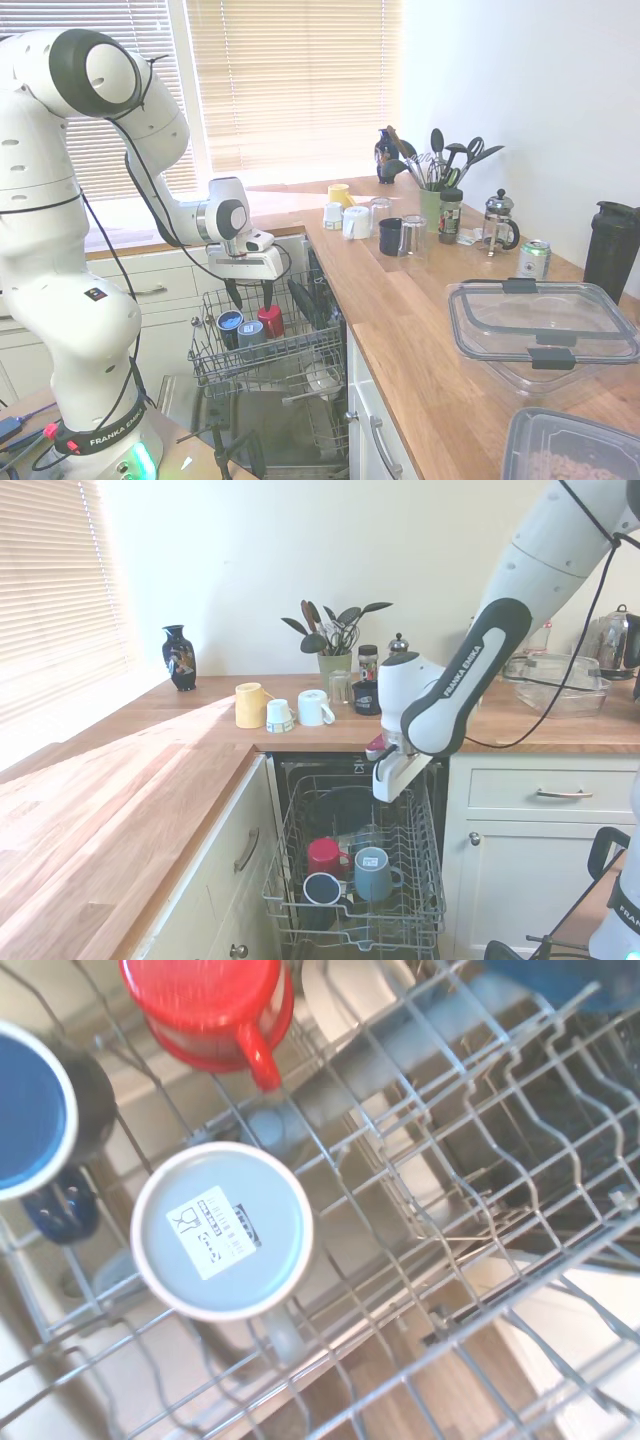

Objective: Move a mug from dishwasher to table

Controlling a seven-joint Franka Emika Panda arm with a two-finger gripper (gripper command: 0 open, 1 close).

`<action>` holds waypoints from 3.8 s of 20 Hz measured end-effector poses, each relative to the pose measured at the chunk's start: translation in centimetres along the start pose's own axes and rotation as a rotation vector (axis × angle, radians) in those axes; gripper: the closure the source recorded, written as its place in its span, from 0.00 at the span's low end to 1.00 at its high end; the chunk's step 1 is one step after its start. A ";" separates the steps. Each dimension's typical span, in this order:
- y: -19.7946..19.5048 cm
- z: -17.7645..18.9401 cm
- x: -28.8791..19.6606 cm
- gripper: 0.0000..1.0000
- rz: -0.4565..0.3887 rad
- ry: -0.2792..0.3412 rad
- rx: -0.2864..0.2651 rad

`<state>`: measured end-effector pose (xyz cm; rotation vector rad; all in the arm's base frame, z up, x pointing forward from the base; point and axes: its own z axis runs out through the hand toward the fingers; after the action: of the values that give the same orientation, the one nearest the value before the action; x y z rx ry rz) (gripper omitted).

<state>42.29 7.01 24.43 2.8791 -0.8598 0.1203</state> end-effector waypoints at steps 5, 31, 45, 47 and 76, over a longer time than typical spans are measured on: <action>-2.6 2.4 0.1 0.00 -0.052 -0.003 -0.034; -6.1 11.7 -2.8 0.00 -0.330 -0.006 -0.054; -5.2 14.5 -1.6 0.00 -0.385 0.024 0.026; -5.1 14.8 -1.6 0.00 -0.400 0.029 0.034; -6.3 16.5 -2.0 1.00 -0.471 0.043 0.044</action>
<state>44.75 10.81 7.20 3.0139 -0.1573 0.1503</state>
